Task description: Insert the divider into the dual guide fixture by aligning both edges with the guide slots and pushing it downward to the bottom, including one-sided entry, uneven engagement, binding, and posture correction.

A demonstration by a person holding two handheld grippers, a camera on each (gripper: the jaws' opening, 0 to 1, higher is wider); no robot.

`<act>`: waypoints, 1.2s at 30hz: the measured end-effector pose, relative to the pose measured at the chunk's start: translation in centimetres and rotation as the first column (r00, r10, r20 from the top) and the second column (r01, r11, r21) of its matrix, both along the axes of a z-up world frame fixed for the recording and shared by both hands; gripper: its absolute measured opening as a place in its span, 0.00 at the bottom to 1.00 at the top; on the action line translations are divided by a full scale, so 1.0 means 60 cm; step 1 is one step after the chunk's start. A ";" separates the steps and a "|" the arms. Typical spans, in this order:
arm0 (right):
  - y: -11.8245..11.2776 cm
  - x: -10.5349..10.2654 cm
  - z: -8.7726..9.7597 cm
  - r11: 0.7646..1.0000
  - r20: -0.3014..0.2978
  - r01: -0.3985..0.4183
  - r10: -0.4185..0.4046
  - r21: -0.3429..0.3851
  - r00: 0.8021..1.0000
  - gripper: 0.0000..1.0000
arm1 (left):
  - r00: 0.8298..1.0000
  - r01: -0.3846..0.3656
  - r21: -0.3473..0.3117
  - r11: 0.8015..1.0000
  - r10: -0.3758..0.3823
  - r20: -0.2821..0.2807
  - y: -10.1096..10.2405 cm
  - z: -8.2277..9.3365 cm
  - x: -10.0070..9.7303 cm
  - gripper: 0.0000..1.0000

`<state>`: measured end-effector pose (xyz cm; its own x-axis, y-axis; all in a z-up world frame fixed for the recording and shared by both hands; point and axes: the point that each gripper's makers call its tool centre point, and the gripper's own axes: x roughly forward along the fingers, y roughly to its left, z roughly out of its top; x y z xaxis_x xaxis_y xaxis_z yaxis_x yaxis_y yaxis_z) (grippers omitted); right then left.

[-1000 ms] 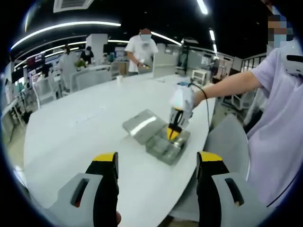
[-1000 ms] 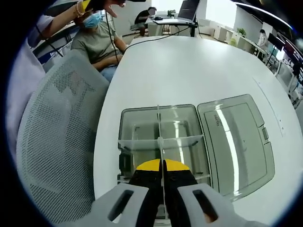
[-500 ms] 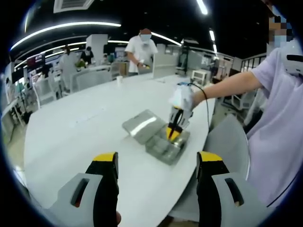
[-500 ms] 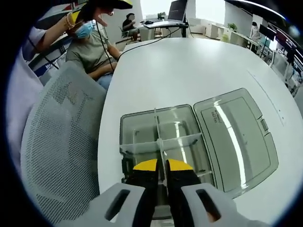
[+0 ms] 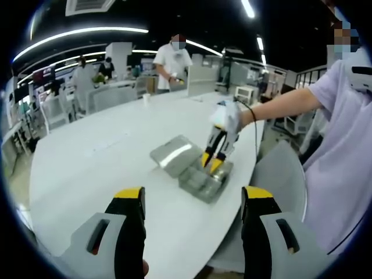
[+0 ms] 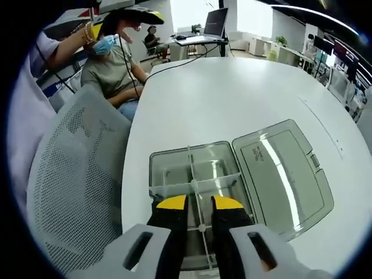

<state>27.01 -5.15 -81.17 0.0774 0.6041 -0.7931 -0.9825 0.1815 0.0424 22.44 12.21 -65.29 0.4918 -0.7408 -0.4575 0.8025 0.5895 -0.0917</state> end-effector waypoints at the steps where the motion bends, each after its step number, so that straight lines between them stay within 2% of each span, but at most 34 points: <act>1: -0.001 0.003 0.006 1.000 0.011 0.009 -0.010 0.011 1.000 0.11 | 1.000 0.000 0.000 1.000 0.000 0.000 0.000 -0.001 0.000 0.65; 8: -0.010 0.019 0.052 0.991 0.054 0.084 -0.089 0.105 0.995 0.13 | 1.000 0.003 -0.005 1.000 -0.003 0.000 -0.003 -0.004 -0.001 0.65; 13: -0.026 0.032 0.103 0.967 0.094 0.158 -0.180 0.200 0.979 0.15 | 1.000 -0.003 -0.015 1.000 0.003 0.004 -0.002 -0.003 -0.002 0.65; 20: -0.070 0.037 0.165 0.912 0.137 0.257 -0.312 0.319 0.940 0.19 | 1.000 -0.006 -0.021 1.000 0.006 0.008 -0.004 -0.002 -0.005 0.65; 23: -0.090 0.030 0.182 0.897 0.151 0.281 -0.347 0.341 0.925 0.20 | 1.000 -0.008 -0.027 1.000 0.008 0.009 -0.005 -0.002 -0.006 0.65; 28: -0.125 0.017 0.205 0.864 0.165 0.326 -0.411 0.383 0.896 0.22 | 1.000 -0.017 -0.035 0.999 0.017 0.014 -0.004 -0.002 -0.010 0.66; 32: -0.153 -0.001 0.220 0.829 0.168 0.372 -0.473 0.417 0.865 0.22 | 1.000 -0.023 -0.042 0.999 0.023 0.015 -0.004 -0.003 -0.016 0.66; 35: -0.175 -0.015 0.224 0.812 0.181 0.400 -0.510 0.425 0.841 0.23 | 0.999 -0.032 -0.050 0.998 0.033 0.014 -0.004 -0.005 -0.021 0.67; 36: -0.182 -0.021 0.226 0.797 0.169 0.416 -0.527 0.437 0.833 0.23 | 0.999 -0.035 -0.052 0.998 0.036 0.014 -0.003 -0.006 -0.022 0.67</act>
